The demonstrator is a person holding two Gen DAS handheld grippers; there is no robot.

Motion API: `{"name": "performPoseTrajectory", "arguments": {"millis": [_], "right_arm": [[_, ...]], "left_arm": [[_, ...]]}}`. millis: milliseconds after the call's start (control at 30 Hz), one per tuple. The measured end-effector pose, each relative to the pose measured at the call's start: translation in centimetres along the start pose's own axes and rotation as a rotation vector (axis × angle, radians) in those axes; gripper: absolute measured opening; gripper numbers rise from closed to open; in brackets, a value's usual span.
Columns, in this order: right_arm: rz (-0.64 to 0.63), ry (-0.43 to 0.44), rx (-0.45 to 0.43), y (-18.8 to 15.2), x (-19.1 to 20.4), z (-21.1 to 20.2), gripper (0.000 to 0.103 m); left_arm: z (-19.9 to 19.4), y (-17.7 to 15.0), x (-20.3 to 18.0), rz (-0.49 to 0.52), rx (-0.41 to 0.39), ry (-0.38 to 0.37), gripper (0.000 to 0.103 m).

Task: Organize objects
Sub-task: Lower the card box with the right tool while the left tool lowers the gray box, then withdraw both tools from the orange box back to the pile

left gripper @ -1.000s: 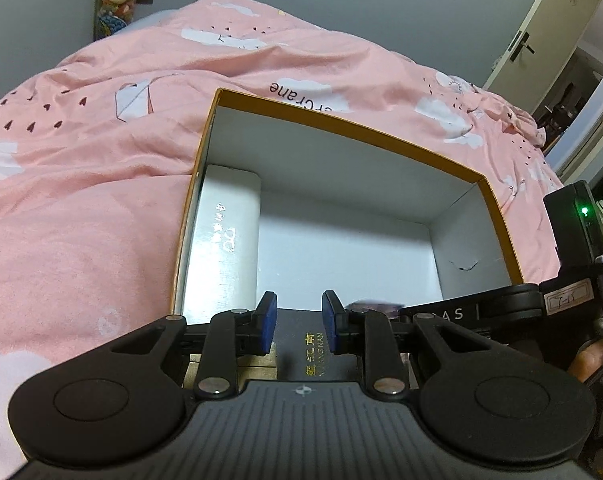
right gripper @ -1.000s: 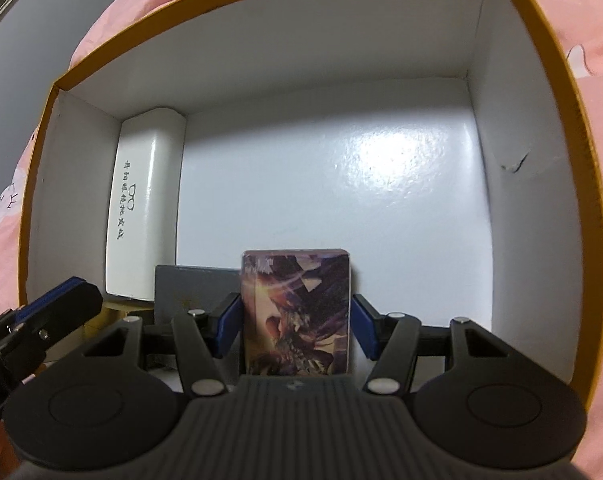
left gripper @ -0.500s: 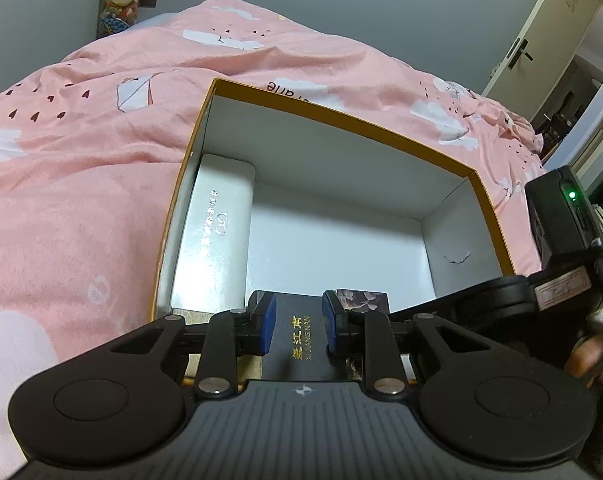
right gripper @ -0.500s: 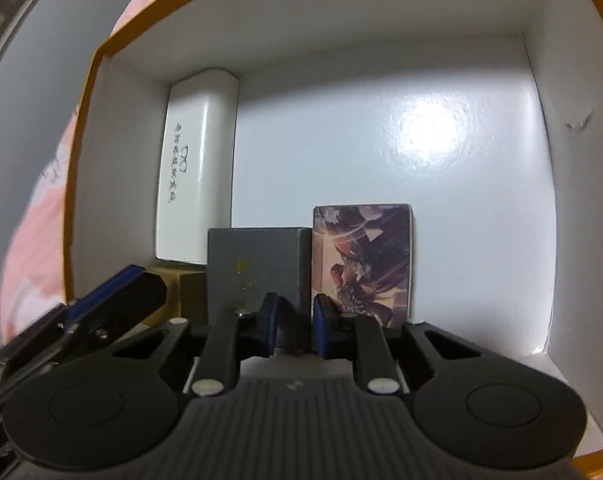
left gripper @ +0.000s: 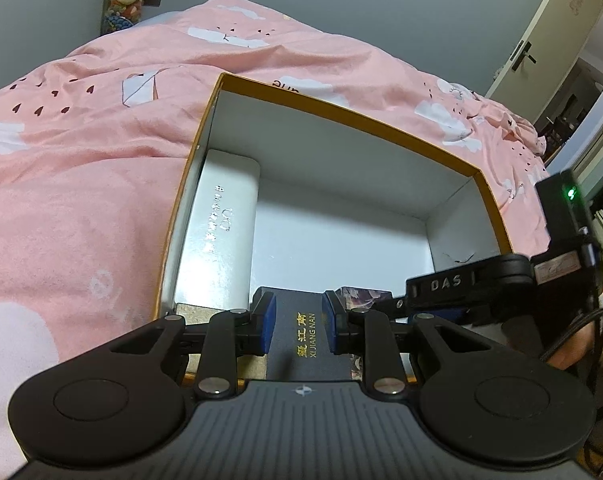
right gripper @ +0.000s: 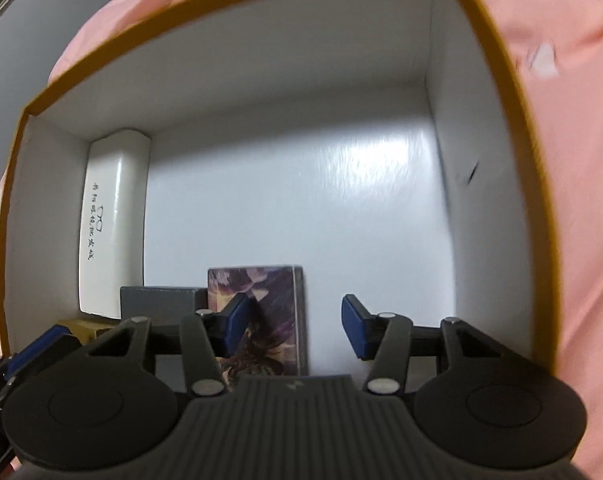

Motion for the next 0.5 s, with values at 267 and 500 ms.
{"name": "performPoseTrajectory", "arguments": {"millis": [267,500], "right_arm": [[-0.063,0.029,0.024,-0.6,1.2,0.7,0.04],[-0.103,-0.008,-0.036,-1.5,1.5,-0.7,0.04]], "left_arm": [[0.3,0.0,0.0,0.001,0.009,-0.003,0.028],[-0.6,-0.2,-0.5,0.019,-0.005,-0.002,0.028]]}}
Point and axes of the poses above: each gripper's, at about its wrist camera, not at the fingertips, and z roughly the way its jaws point, x to its left, y to its top, the point moved 3 cm from there along z, roughly the way its jaws point, and after that the axes turned 12 degrees about x, right-handed, at the moved point
